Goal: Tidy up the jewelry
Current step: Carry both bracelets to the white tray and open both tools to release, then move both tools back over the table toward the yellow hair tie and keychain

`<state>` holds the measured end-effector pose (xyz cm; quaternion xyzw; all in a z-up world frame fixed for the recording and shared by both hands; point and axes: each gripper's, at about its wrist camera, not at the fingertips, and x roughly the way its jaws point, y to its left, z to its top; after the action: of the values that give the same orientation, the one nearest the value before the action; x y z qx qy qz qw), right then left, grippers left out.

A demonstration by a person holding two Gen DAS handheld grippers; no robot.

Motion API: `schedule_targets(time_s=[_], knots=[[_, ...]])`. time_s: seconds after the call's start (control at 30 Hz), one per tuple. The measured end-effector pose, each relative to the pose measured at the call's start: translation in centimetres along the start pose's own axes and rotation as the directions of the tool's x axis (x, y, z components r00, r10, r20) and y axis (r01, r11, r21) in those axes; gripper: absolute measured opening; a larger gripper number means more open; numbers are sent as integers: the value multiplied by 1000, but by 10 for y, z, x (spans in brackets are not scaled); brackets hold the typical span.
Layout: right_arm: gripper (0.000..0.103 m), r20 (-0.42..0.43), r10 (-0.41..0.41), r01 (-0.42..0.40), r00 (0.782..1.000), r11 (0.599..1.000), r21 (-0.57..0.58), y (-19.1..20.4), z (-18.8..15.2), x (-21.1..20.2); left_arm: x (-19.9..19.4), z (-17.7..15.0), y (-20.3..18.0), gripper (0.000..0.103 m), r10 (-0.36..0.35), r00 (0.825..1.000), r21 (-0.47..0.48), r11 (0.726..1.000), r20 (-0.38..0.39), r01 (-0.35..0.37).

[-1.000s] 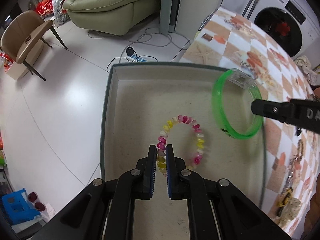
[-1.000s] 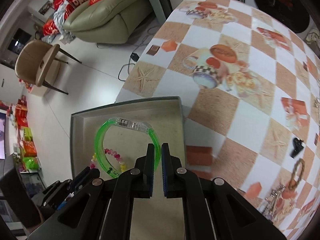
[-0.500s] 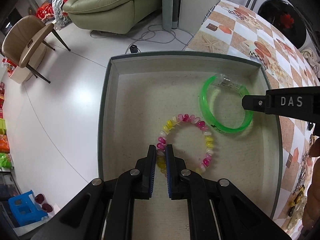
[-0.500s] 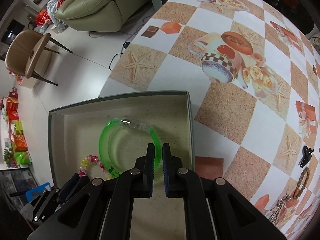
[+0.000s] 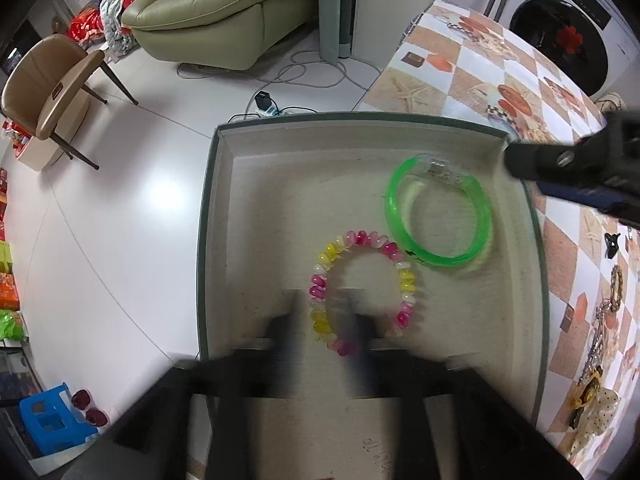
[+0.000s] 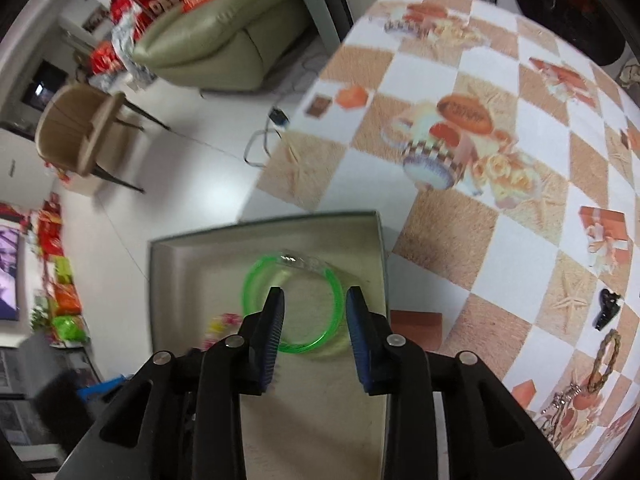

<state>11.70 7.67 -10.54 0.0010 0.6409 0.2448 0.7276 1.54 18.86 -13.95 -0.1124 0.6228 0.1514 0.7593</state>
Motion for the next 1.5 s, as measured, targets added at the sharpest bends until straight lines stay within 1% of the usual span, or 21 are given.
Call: schedule_targets(time_s=[0.03, 0.07, 0.17, 0.23, 0.27, 0.33, 0.37, 0.4, 0.57, 0.7, 0.77, 0.8, 0.83, 1.03, 1.13, 1.23, 1.33, 1.5], knots=[[41, 12, 6, -6, 1000, 1000, 6, -2, -1, -6, -7, -1, -1, 103, 31, 999, -10, 999, 27, -31], [42, 23, 15, -15, 1000, 1000, 14, -4, -3, -13, -11, -1, -3, 103, 45, 998, -3, 999, 46, -45], [44, 45, 20, -22, 999, 999, 32, -12, -10, -31, -17, -1, -7, 103, 35, 999, 18, 999, 37, -35], [54, 52, 19, -22, 998, 999, 50, -19, -14, -41, -23, -3, -10, 103, 36, 999, 32, 999, 40, -38], [57, 55, 15, -19, 998, 998, 65, -27, -18, -47, -27, -4, -11, 103, 38, 998, 41, 998, 42, -39], [70, 62, 10, -16, 998, 995, 101, -41, -28, -57, -33, -8, -13, 103, 34, 998, 59, 998, 48, -37], [74, 63, 5, -12, 998, 993, 115, -45, -31, -61, -37, -11, -15, 103, 33, 998, 72, 997, 50, -36], [80, 63, -3, -5, 998, 991, 134, -53, -38, -66, -38, -14, -17, 103, 29, 998, 82, 996, 50, -33], [80, 51, -45, 32, 998, 973, 229, -96, -68, -84, -51, -24, -40, 103, 0, 999, 170, 985, 48, -9], [80, 45, -83, 66, 996, 952, 300, -128, -92, -99, -57, -28, -65, 103, -32, 999, 231, 973, 27, 25], [81, 47, -98, 77, 994, 940, 333, -145, -103, -106, -61, -32, -79, 103, -52, 999, 261, 964, 14, 46], [86, 49, -106, 83, 993, 933, 349, -153, -108, -110, -63, -34, -85, 103, -59, 998, 275, 960, 12, 54], [87, 53, -115, 88, 992, 926, 367, -160, -114, -115, -66, -36, -92, 103, -68, 998, 292, 954, 12, 62], [87, 47, -159, 121, 986, 882, 455, -203, -147, -137, -75, -45, -133, 103, -112, 994, 378, 920, -5, 106], [87, 38, -188, 149, 981, 871, 467, -215, -155, -144, -74, -47, -152, 103, -119, 993, 401, 909, -11, 114], [87, 38, -197, 157, 980, 868, 471, -223, -159, -147, -70, -48, -168, 103, -129, 991, 418, 900, -16, 124], [87, 39, -196, 158, 980, 877, 454, -230, -158, -147, -66, -51, -182, 103, -125, 992, 426, 896, -29, 126], [87, 19, -177, 155, 984, 904, 398, -241, -144, -137, -58, -55, -200, 103, -130, 990, 394, 908, -55, 141]])
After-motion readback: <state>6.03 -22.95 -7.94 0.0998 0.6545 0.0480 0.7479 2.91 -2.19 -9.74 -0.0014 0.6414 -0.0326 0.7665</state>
